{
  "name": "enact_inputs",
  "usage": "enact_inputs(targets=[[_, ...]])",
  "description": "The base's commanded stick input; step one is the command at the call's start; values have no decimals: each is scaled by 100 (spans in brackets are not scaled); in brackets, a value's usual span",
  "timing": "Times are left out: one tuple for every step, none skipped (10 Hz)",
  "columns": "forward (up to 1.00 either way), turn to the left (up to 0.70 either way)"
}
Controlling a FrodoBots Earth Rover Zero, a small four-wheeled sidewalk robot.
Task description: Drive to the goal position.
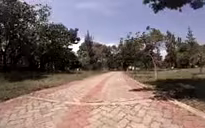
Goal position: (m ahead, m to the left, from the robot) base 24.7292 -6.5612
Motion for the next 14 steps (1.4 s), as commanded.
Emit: enact_inputs(targets=[[70,0],[70,0],[70,0],[70,0],[70,0],[70,0],[70,0],[70,0],[70,0],[70,0],[70,0],[70,0],[70,0],[70,-18]])
